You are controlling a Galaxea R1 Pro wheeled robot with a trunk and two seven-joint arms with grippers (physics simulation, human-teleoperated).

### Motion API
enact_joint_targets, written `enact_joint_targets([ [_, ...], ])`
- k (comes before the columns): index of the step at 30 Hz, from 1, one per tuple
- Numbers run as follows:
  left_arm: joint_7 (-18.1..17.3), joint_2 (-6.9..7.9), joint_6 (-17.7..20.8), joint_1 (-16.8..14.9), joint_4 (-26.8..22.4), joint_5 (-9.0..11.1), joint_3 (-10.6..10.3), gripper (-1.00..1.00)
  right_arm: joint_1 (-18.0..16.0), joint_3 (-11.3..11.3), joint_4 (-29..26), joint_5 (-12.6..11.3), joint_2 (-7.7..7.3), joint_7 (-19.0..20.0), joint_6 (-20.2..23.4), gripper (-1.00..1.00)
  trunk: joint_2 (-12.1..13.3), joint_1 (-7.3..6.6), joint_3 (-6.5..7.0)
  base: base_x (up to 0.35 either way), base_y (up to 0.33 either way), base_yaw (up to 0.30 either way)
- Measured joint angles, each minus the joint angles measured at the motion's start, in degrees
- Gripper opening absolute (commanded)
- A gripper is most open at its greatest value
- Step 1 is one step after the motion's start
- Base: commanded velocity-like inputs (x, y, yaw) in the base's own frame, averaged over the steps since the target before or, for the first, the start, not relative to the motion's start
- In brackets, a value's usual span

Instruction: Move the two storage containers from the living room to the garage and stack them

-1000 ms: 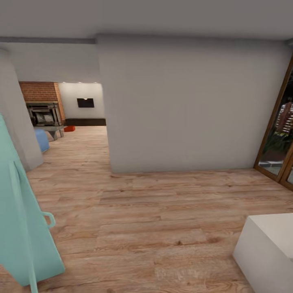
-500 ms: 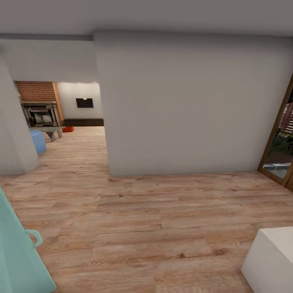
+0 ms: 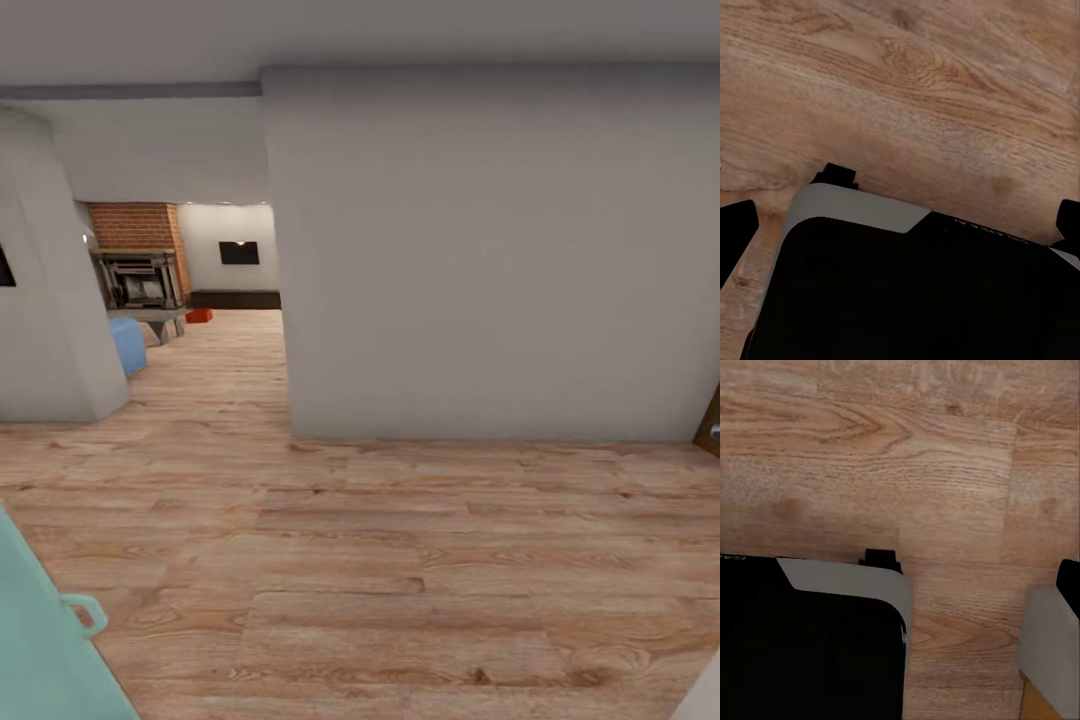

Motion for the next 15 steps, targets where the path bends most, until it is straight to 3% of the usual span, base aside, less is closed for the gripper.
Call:
enact_joint_targets([
  [5, -0.01, -0.02, 0.00, 0.00, 0.00, 0.00, 0.00, 1.00, 0.00, 0.00, 0.00, 0.00, -0.03, -0.05, 0.25, 1.00, 0.00, 0.00, 0.00, 0.322, 0.000, 0.219],
  [15, 0.00, -0.02, -0.05, -0.01, 0.01, 0.00, 0.00, 1.00, 0.01, 0.00, 0.00, 0.00, 0.08, -0.13, 0.51, 1.00, 0.00, 0.00, 0.00, 0.322, 0.000, 0.022],
])
